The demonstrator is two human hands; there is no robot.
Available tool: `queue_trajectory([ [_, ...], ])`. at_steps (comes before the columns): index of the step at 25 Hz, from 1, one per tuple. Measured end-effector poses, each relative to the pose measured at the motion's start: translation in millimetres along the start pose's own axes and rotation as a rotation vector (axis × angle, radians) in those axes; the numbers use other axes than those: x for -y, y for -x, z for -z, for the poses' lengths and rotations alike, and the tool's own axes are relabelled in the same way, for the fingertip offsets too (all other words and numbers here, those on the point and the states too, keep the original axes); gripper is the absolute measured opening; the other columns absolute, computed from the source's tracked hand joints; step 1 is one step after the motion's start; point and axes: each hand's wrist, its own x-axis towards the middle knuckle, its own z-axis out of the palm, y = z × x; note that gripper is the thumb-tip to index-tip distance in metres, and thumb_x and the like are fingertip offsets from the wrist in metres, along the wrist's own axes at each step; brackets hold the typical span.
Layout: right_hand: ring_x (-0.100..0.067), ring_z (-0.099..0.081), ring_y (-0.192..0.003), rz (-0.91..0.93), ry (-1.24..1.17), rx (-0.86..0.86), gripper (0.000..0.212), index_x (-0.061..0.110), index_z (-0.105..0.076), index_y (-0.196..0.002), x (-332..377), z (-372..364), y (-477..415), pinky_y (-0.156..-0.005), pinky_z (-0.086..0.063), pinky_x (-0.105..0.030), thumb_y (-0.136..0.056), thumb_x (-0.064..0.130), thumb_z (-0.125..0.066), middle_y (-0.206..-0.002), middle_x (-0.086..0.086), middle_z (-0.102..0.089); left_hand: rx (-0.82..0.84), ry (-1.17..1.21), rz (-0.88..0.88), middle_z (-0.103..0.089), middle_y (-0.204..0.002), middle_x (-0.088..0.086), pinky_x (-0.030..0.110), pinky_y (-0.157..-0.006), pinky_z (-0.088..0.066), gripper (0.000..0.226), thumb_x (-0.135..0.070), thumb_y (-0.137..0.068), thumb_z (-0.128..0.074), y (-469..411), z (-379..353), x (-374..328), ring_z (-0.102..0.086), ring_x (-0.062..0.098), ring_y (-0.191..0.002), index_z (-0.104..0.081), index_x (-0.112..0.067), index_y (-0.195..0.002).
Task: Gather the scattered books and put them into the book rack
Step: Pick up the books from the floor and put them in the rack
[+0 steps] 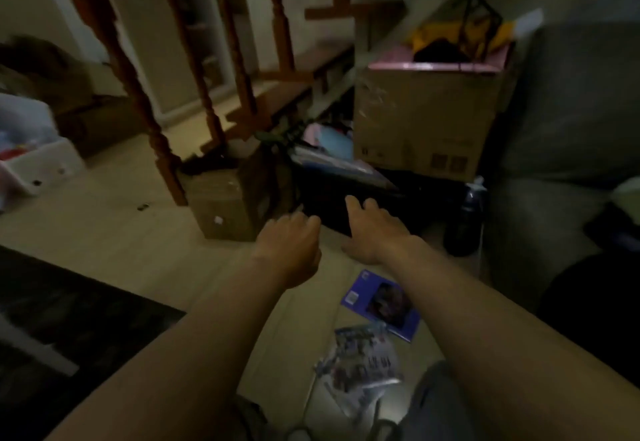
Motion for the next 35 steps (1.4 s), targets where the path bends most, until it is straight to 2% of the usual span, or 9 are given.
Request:
queue_trajectory([
  [6, -0.042, -0.045, -0.126, -0.164, -0.008, 0.112, 0.080, 0.018, -0.023, -0.149, -90.9, -61.4, -34.7, -0.099, -0.045, -0.046, -0.085, 0.033, -0.068, -0.143, -0.018, -0.035, 0.171, 0.085, -0.027, -0.051, -0.121, 0.011, 0.038, -0.077, -0.039, 0.039, -0.036, -0.097, -0.047, -36.5, -107.9, -24.0, -0.053, 0.030, -0.104, -0.040, -0.015, -0.129],
  [9, -0.042, -0.047, -0.126, -0.180, 0.029, 0.151, 0.082, 0.016, -0.023, -0.150, -116.4, -77.6, -61.8, -0.099, -0.047, -0.044, -0.085, 0.034, -0.070, -0.143, -0.019, -0.036, 0.228, 0.244, 0.022, -0.048, -0.132, 0.013, 0.041, -0.084, -0.044, 0.053, -0.033, -0.096, -0.052, -66.8, -140.9, -26.4, -0.053, 0.032, -0.113, -0.032, -0.016, -0.142],
  [13, -0.042, -0.045, -0.128, -0.143, 0.129, 0.228, 0.086, 0.015, -0.017, -0.154, -134.0, -104.8, -86.0, -0.099, -0.047, -0.044, -0.089, 0.034, -0.070, -0.148, -0.020, -0.032, 0.290, 0.352, 0.023, -0.048, -0.133, 0.014, 0.042, -0.088, -0.049, 0.057, -0.029, -0.092, -0.060, -97.5, -173.3, -30.4, -0.054, 0.032, -0.114, -0.033, -0.015, -0.140],
  [16, -0.041, -0.046, -0.127, -0.088, 0.214, 0.279, 0.081, 0.011, -0.025, -0.150, -136.1, -130.3, -99.7, -0.099, -0.046, -0.043, -0.088, 0.035, -0.072, -0.147, -0.021, -0.036, 0.374, 0.318, -0.045, -0.048, -0.132, 0.014, 0.045, -0.090, -0.050, 0.059, -0.029, -0.091, -0.063, -111.1, -197.8, -31.8, -0.054, 0.033, -0.114, -0.034, -0.016, -0.140],
  [20, -0.041, -0.050, -0.124, -0.058, 0.164, 0.343, 0.079, 0.014, -0.034, -0.143, -138.9, -171.3, -117.6, -0.096, -0.048, -0.044, -0.081, 0.037, -0.077, -0.142, -0.018, -0.044, 0.411, 0.276, -0.100, -0.048, -0.130, 0.013, 0.043, -0.090, -0.050, 0.060, -0.028, -0.090, -0.063, -127.0, -234.5, -28.3, -0.054, 0.031, -0.112, -0.033, -0.016, -0.141],
  [25, -0.037, -0.056, -0.113, -0.148, 0.047, 0.421, 0.075, 0.015, -0.034, -0.144, -156.3, -232.8, -129.1, -0.085, -0.048, -0.038, -0.086, 0.041, -0.073, -0.134, -0.015, -0.047, 0.534, 0.193, -0.209, -0.045, -0.133, 0.013, 0.036, -0.084, -0.044, 0.061, -0.028, -0.092, -0.061, -137.5, -282.0, -27.3, -0.052, 0.030, -0.115, -0.031, -0.015, -0.144],
  [28, -0.035, -0.056, -0.115, -0.234, -0.036, 0.468, 0.071, 0.013, -0.034, -0.143, -171.8, -275.4, -126.7, -0.090, -0.050, -0.039, -0.087, 0.033, -0.073, -0.133, -0.016, -0.051, 0.577, 0.147, -0.276, -0.045, -0.132, 0.015, 0.035, -0.080, -0.042, 0.065, -0.032, -0.092, -0.062, -137.4, -315.1, -31.2, -0.052, 0.030, -0.113, -0.028, -0.014, -0.145],
  [31, -0.034, -0.056, -0.116, -0.366, -0.044, 0.527, 0.078, 0.012, -0.031, -0.145, -181.4, -323.4, -110.4, -0.093, -0.049, -0.041, -0.086, 0.044, -0.071, -0.134, -0.014, -0.052, 0.634, 0.115, -0.387, -0.042, -0.132, 0.016, 0.036, -0.080, -0.042, 0.070, -0.039, -0.089, -0.064, -116.6, -361.4, -41.7, -0.051, 0.032, -0.113, -0.028, -0.013, -0.144],
  [35, -0.035, -0.049, -0.129, -0.565, -0.058, 0.635, 0.118, 0.008, -0.020, -0.152, -181.8, -378.1, -92.0, -0.101, -0.046, -0.045, -0.068, 0.066, -0.079, -0.148, -0.015, -0.041, 0.603, 0.157, -0.411, -0.036, -0.135, 0.013, 0.043, -0.089, -0.047, 0.087, -0.050, -0.077, -0.071, -75.1, -419.3, -57.8, -0.046, 0.033, -0.119, -0.027, -0.015, -0.143],
])
